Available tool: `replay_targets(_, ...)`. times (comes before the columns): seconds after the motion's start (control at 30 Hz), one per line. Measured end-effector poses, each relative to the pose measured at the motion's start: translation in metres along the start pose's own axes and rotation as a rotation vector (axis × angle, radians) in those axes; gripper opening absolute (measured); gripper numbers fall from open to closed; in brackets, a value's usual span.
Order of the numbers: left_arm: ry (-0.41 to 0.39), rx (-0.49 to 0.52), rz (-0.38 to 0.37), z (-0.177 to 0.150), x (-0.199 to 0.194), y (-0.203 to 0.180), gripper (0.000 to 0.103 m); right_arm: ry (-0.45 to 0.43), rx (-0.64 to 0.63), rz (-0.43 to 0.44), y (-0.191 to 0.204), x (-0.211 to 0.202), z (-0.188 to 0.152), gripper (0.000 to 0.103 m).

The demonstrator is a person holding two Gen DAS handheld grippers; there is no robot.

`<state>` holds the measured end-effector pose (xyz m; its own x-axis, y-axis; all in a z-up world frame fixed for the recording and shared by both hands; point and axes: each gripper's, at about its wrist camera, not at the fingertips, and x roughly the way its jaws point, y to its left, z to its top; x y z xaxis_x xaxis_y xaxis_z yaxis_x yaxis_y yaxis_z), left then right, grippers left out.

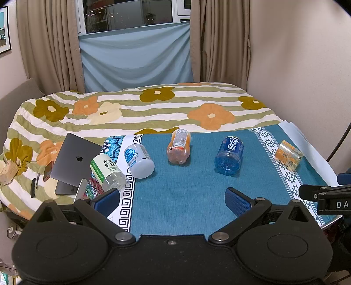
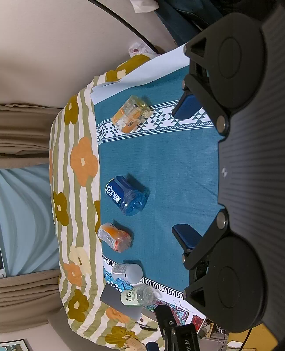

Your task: Flip cup upright

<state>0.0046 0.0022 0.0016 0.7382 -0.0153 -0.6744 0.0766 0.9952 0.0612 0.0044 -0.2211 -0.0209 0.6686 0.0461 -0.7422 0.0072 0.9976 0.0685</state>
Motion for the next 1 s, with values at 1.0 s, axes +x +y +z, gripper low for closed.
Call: replay_targets(1.0, 0.080, 0.201, -0.090, 0.065, 0.088, -0.078, 0.103, 0.010, 0.036, 0.032, -0.057, 0.040, 0.010, 0.103)
